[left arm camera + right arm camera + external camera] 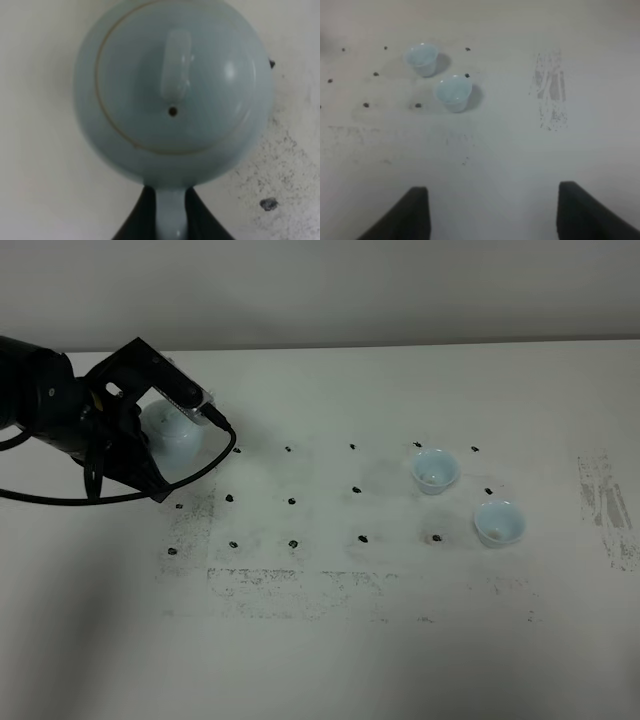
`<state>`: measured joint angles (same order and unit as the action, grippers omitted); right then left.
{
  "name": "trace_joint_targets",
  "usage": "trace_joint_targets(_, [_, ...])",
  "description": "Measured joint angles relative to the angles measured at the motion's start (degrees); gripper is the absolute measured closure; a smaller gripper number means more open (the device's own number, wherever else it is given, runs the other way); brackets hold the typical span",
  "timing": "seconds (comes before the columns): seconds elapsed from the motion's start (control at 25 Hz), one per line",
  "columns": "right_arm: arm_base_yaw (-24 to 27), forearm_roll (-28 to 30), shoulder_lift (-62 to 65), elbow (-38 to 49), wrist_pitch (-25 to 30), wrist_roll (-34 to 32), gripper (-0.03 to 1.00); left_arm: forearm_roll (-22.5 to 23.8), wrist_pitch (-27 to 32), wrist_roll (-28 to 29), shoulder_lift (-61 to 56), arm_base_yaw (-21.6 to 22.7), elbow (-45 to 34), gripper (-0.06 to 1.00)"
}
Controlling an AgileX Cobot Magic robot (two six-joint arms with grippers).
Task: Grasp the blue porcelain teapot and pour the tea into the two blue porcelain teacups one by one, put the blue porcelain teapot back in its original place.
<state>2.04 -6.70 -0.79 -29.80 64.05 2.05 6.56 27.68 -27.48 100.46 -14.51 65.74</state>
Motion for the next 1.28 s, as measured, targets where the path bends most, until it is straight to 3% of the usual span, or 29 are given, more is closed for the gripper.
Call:
trace_joint_targets(0.24, [0.0,0.0,0.0,0.0,0.0,0.0,0.44,-1.8,1.0,-6.0,-1.0,-2.3,1.8,0.90])
trace_joint_targets(0.48, [0.0,0.0,0.0,0.0,0.0,0.0,0.44,-8.7,2.3,-18.9,-1.1,-6.0,7.3,0.90])
trace_joint_targets(0.92, [0.0,0.0,0.0,0.0,0.0,0.0,0.44,-31.4,11.0,-47.4,3.6,-7.0,15.3,0.90])
trace_joint_targets(1.04, [0.0,0.0,0.0,0.0,0.0,0.0,0.44,-33.5,12.0,-49.4,6.4,-7.8,17.9,0.90])
trace_joint_targets(1.28, [0.0,0.0,0.0,0.0,0.0,0.0,0.44,-32.7,14.4,-49.4,12.2,-11.4,26.1,0.90])
